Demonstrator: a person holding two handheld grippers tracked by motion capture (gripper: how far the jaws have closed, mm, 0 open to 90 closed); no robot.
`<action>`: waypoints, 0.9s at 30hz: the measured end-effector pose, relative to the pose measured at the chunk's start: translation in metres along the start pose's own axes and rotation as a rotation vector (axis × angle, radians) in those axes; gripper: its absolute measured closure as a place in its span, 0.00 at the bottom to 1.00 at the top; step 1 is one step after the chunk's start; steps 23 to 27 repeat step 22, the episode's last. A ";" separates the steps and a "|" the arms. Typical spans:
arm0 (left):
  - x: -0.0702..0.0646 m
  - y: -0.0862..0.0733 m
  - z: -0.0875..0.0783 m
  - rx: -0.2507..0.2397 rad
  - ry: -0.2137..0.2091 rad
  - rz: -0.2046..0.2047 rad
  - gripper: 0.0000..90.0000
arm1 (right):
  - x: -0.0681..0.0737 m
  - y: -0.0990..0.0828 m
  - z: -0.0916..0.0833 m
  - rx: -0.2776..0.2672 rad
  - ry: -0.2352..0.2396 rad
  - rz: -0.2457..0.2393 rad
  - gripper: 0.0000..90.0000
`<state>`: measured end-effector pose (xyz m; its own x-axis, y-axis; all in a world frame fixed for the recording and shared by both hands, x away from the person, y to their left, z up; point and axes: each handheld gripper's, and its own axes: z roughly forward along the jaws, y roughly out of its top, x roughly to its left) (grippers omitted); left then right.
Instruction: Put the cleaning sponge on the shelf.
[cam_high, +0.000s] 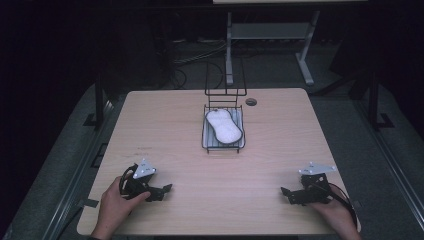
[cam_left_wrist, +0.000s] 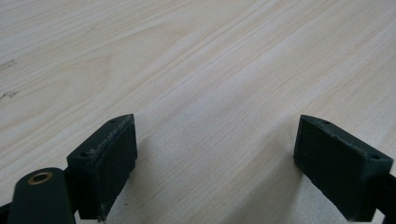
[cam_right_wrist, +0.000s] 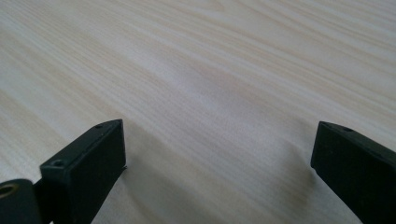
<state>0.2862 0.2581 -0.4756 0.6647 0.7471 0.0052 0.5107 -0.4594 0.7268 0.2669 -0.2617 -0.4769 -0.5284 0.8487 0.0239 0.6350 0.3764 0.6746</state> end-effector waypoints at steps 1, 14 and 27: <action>0.000 0.000 0.000 0.000 0.000 0.000 0.14 | 0.000 -0.002 0.000 -0.003 -0.002 0.002 0.03; 0.000 0.000 0.000 0.000 0.000 -0.002 0.14 | 0.000 -0.010 -0.001 -0.040 -0.009 0.016 0.02; 0.000 0.000 0.000 0.000 0.000 0.001 0.14 | 0.000 -0.010 -0.001 -0.039 -0.006 0.013 0.02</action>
